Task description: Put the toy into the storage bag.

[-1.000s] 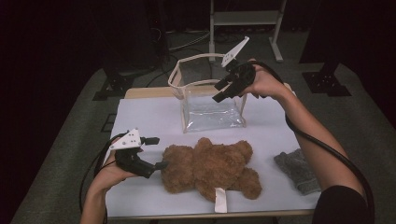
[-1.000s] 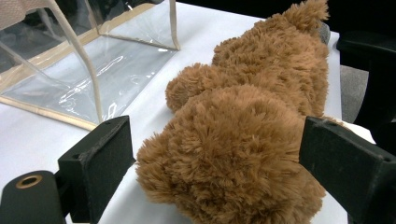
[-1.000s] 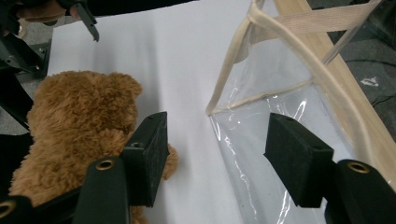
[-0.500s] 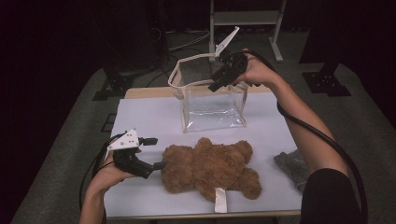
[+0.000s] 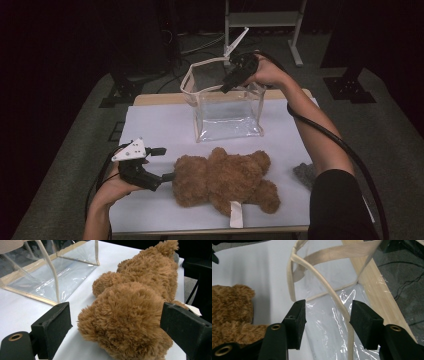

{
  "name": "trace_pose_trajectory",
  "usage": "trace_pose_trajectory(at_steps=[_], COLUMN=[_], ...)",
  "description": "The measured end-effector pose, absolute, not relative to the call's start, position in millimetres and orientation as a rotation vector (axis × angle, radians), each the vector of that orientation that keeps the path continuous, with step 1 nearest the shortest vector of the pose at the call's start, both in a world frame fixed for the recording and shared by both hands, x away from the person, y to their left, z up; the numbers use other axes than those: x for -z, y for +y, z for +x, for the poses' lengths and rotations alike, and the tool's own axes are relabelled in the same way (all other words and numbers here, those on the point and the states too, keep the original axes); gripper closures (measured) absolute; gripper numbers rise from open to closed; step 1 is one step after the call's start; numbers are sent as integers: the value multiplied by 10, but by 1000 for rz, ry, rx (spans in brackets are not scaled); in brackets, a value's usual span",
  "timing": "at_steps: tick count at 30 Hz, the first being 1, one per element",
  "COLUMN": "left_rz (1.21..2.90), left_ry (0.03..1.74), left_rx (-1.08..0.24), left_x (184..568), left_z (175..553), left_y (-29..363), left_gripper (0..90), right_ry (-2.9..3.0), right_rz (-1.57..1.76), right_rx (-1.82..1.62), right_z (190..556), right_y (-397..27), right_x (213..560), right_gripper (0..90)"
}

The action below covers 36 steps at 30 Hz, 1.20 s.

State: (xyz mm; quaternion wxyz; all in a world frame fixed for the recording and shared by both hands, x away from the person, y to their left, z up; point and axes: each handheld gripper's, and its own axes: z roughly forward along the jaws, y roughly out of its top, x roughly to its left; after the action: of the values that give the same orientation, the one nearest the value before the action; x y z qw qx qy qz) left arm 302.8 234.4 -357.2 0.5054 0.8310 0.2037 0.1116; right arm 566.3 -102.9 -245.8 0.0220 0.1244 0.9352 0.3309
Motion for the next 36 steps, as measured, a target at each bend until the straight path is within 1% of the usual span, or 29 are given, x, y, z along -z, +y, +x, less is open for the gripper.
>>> trace_pose_trajectory(at_steps=[7, 10, 11, 12, 15, 18, 19, 20, 21, 27, 36], left_rz=[2003, 2001, 2001, 2002, 2003, 2003, 2001, 2005, 2005, 2008, 1993], left_ry=[490, 489, 490, 490, 489, 486, 488, 487, 487, 486, 477], left_rx=[-266, -269, -268, -266, -264, -269, -268, -266, -266, -261, -262], left_x=[3569, 3565, 3566, 3569, 3567, 3557, 3557, 3560, 3560, 3567, 3539], left_z=[3023, 3024, 3025, 3026, 3021, 3016, 3014, 3016, 3016, 3017, 2999], left_y=[2358, 2363, 2362, 2360, 2355, 2360, 2360, 2359, 2359, 2357, 2373], left_gripper=[90, 90, 90, 90, 90, 90, 90, 90, 90, 90, 90], right_ry=[2901, 2909, 2919, 2919, 2933, 2931, 2931, 2931, 2931, 2917, 2947], right_rz=[411, 407, 402, 402, 404, 410, 410, 423, 423, 433, 385], right_rx=[-1005, -985, -968, -968, -924, -892, -892, -881, -881, -849, -841], right_z=[5726, 5727, 5723, 5723, 5714, 5701, 5701, 5687, 5687, 5587, 5381], right_y=[-1026, -1014, -998, -998, -972, -960, -960, -964, -964, -959, -976], right_x=[2500, 2521, 2541, 2541, 2580, 2610, 2610, 2609, 2609, 2619, 2608], right_gripper=[471, 501, 526, 526, 584, 695, 695, 745, 745, 858, 869])
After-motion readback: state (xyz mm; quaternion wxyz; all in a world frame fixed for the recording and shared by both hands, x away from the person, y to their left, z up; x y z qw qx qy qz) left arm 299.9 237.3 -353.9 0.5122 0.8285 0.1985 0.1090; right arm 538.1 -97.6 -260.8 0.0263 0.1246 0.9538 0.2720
